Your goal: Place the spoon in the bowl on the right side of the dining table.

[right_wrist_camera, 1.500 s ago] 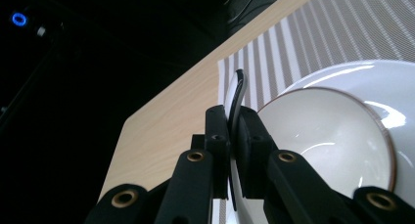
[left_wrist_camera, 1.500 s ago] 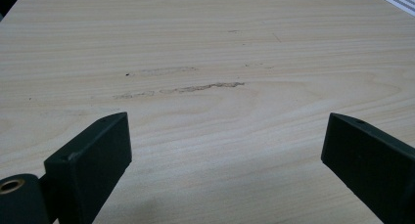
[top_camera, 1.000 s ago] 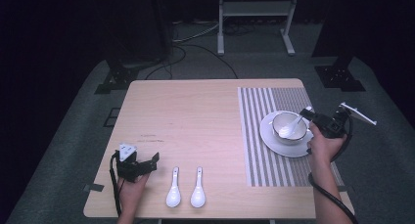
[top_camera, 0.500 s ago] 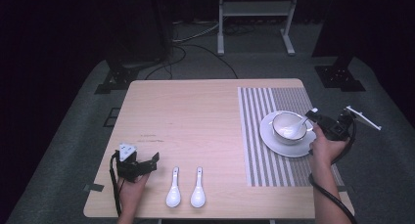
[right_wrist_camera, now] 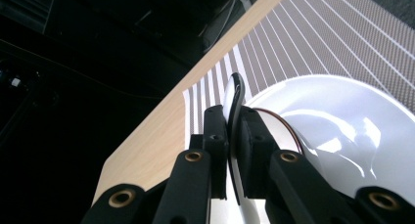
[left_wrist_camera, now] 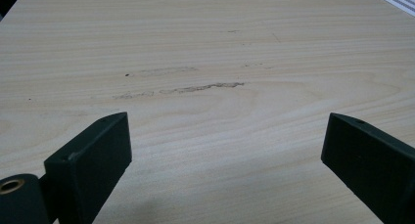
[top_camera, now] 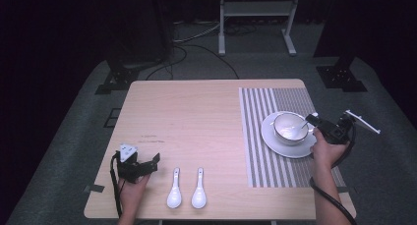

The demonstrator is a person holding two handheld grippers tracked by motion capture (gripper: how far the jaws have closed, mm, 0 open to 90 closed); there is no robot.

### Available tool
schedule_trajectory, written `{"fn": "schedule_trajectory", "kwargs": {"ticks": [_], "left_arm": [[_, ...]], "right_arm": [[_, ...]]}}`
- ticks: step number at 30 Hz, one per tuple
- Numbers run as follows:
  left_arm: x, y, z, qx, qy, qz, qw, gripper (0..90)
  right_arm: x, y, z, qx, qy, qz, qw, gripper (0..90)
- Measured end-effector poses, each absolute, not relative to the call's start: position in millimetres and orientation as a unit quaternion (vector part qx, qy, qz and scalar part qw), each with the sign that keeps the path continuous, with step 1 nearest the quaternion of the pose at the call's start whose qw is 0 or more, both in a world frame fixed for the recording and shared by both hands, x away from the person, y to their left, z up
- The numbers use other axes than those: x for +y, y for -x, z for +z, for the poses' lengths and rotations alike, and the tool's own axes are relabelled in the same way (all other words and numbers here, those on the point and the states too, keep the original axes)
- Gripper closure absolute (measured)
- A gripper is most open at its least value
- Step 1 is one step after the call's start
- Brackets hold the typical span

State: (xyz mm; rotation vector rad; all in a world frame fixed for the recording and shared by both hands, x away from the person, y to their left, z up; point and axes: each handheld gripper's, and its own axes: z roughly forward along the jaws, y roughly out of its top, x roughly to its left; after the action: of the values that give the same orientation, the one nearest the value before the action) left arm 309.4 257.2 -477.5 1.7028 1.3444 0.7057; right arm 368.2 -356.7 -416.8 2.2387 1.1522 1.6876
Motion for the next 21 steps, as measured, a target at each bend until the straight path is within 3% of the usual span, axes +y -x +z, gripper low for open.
{"fn": "schedule_trajectory", "kwargs": {"ticks": [21], "left_arm": [[257, -309, -477, 0.535, -0.679, 0.282, 0.416, 3.3]], "right_arm": [[-361, -363, -436, 0.391, -0.743, 0.541, 0.046, 80.3]]}}
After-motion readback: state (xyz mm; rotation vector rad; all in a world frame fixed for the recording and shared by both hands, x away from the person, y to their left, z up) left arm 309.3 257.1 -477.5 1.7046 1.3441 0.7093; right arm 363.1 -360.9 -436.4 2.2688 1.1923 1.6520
